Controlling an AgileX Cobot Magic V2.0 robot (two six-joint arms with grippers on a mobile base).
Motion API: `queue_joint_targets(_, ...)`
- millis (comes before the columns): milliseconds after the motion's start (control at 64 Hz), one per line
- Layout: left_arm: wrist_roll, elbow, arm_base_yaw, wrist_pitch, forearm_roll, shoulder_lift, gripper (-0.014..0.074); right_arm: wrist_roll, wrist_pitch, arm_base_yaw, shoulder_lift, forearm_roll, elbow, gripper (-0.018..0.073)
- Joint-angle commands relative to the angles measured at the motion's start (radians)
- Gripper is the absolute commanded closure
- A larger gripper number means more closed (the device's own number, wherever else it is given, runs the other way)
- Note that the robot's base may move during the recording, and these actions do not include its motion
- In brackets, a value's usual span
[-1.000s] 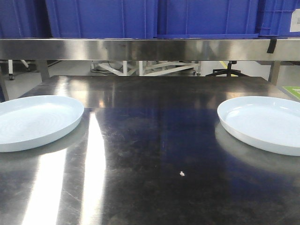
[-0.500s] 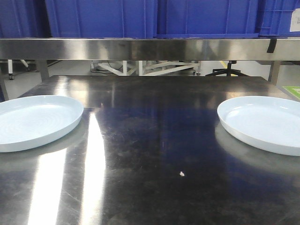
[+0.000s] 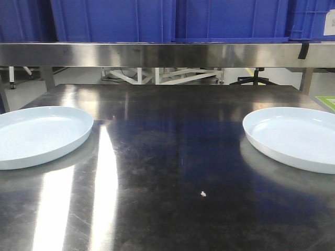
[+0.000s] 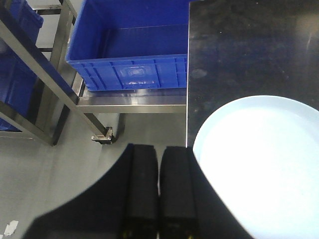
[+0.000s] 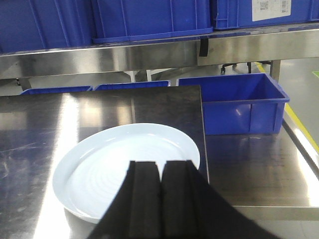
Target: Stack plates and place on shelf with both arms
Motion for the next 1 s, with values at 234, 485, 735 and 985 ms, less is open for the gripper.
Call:
queue_joint_targets(234,-0.002,-0.040,-0.007,-0.067,-0.029,-0.010,0.0507,-0.012,-0.088,-0.004,-0.018,0.001,0.001,0.0503)
queue_joint_targets(485,-0.002,-0.040,-0.007,-0.057,-0.031,-0.010,0.0507,-0.012,-0.089,-0.004,-0.018,0.001,0.001,0.0503)
queue_joint_targets(735,-0.002,-0.040,-0.007,-0.057,-0.031,-0.010,0.0507,0.026,-0.175,-0.001,-0.018,0.034,-0.019,0.0503)
queue_joint_targets(985,-0.002,-0.040,-0.007,-0.052,-0.036,-0.010,0.0507,0.047,0.129,-0.001,0.174,0.048,-0.328,0.0503)
